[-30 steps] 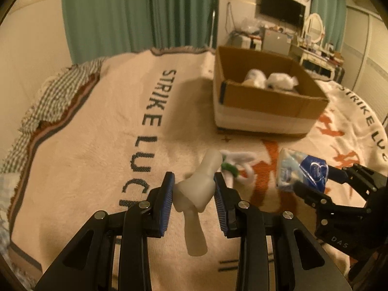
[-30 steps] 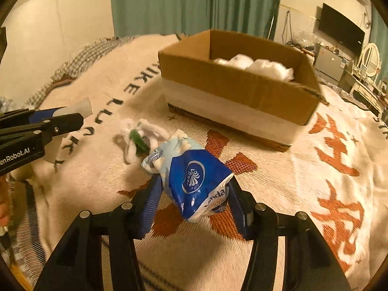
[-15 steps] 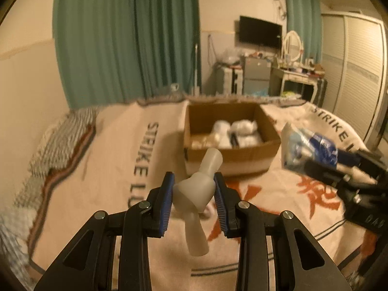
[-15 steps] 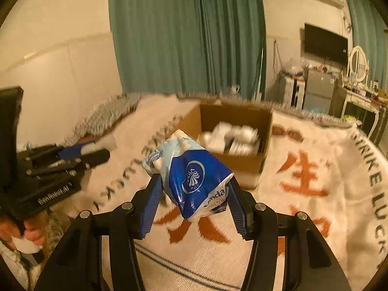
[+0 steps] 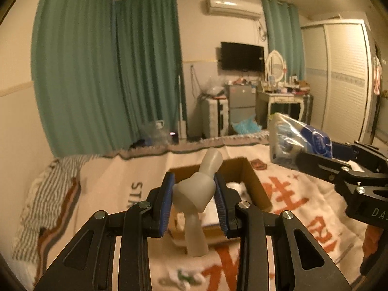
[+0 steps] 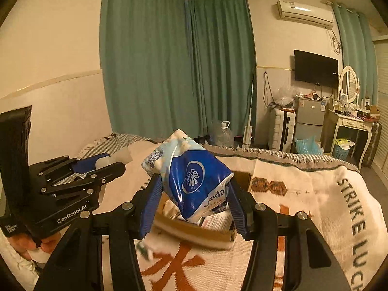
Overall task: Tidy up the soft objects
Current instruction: 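Carry the tissue packet and plush toy over the cardboard box with both grippers, then open both grippers to drop the packet and toy into the box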
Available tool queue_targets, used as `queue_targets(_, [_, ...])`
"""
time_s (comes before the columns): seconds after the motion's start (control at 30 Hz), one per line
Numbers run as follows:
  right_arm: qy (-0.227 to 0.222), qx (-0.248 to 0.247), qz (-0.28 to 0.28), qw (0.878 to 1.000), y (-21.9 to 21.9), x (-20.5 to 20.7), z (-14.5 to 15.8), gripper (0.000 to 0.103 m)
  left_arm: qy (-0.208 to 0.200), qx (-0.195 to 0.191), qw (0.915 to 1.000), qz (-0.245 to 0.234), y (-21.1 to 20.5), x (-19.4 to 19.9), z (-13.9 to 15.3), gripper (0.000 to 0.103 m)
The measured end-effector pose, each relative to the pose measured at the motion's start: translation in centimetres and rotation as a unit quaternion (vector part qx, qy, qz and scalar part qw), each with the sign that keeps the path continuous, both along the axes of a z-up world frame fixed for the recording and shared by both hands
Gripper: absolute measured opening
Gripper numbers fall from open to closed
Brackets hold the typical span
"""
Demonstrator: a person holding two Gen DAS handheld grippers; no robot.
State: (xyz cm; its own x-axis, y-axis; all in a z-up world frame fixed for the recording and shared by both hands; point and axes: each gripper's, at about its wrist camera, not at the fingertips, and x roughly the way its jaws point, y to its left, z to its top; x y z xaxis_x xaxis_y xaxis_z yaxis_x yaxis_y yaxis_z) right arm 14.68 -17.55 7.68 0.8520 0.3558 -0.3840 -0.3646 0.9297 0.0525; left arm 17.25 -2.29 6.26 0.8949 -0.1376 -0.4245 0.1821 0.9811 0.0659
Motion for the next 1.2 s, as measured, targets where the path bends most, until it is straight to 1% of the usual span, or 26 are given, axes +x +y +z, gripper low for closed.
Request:
queue_targets(0.17, [0.011,0.000,-0.008,1.000,0.2,5.7,-0.7,0.053,0.006,0.022,0.9997,0.006,-0.5,4.6,-1.2,0.032])
queue_targets(0.23, [0.020,0.000,-0.012,1.000,0.3,8.1,-1.4,0.053,0.015,0.023,0.9996,0.007,-0.5,6.9,-2.3,0.032])
queue_targets(0.27, [0.026,0.000,-0.014,1.000,0.4,9.5,-1.9,0.053,0.018,0.023,0.9995,0.008,-0.2,7.1,-2.7,0.032])
queue_targets(0.3, [0.033,-0.002,-0.014,0.999,0.5,10.8,-2.5,0.053,0.028,0.022,0.9993,0.010,-0.2,8.6,-3.5,0.032])
queue_targets(0.33, [0.040,-0.006,-0.015,0.999,0.6,12.0,-3.1,0.053,0.033,0.021,0.9992,0.010,-0.1,9.0,-4.0,0.032])
queue_targets(0.4, [0.060,-0.017,-0.018,0.998,0.9,14.6,-4.9,0.053,0.046,0.025,0.9986,0.010,-0.3,11.3,-5.6,0.032])
queue_targets(0.5, [0.093,-0.021,-0.025,0.995,0.6,17.9,-7.8,0.053,0.065,0.031,0.9974,0.006,-0.8,13.3,-7.6,0.032])
queue_targets(0.57, [0.110,-0.017,-0.029,0.993,0.2,19.3,-9.4,0.053,0.086,0.029,0.9958,0.004,-1.1,14.8,-9.0,0.032])
queue_targets(0.67, [0.128,-0.008,-0.029,0.991,-0.3,20.6,-11.0,0.053,0.100,0.039,0.9942,0.003,-1.8,15.9,-10.2,0.032])
queue_targets(0.7, [0.131,-0.009,-0.027,0.991,-0.4,20.9,-11.4,0.054,0.105,0.041,0.9936,-0.003,-2.1,16.0,-10.6,0.034])
queue_targets(0.73, [0.133,-0.009,-0.027,0.991,-0.6,21.1,-11.7,0.056,0.106,0.043,0.9934,-0.005,-2.2,16.0,-10.8,0.037])
queue_targets(0.77, [0.131,-0.007,-0.031,0.991,-0.8,21.2,-11.9,0.061,0.105,0.048,0.9932,-0.010,-2.5,15.8,-11.0,0.038])
queue_targets(0.8, [0.128,-0.003,-0.035,0.991,-1.0,21.3,-12.0,0.063,0.102,0.056,0.9932,-0.010,-2.9,15.7,-11.2,0.038])
queue_targets(0.83, [0.129,0.002,-0.034,0.991,-1.2,21.4,-12.0,0.069,0.099,0.064,0.9930,-0.011,-3.2,15.4,-11.3,0.041])
queue_targets(0.87, [0.128,0.010,-0.036,0.991,-1.5,21.3,-12.0,0.075,0.098,0.071,0.9926,-0.009,-3.2,15.5,-11.5,0.047])
queue_targets(0.9, [0.127,0.014,-0.040,0.991,-1.6,21.3,-11.8,0.077,0.097,0.074,0.9925,-0.002,-3.4,15.2,-11.4,0.061])
queue_targets(0.93, [0.125,0.018,-0.042,0.991,-1.8,21.0,-11.4,0.078,0.095,0.072,0.9929,0.001,-3.3,15.0,-11.4,0.072])
queue_targets(1.0, [0.122,0.021,-0.047,0.991,-2.1,20.6,-10.7,0.078,0.083,0.061,0.9946,0.011,-3.2,14.2,-10.6,0.076])
queue_targets(1.07, [0.116,0.023,-0.052,0.992,-2.5,19.8,-9.5,0.077,0.082,0.053,0.9951,0.017,-3.0,14.0,-9.3,0.077])
queue_targets(1.13, [0.107,0.021,-0.058,0.992,-3.0,18.6,-7.8,0.078,0.070,0.053,0.9958,0.024,-2.9,13.0,-7.3,0.077])
queue_targets(1.2, [0.091,0.016,-0.063,0.994,-3.4,16.9,-5.4,0.077,0.045,0.054,0.9971,0.029,-2.8,11.3,-4.4,0.077])
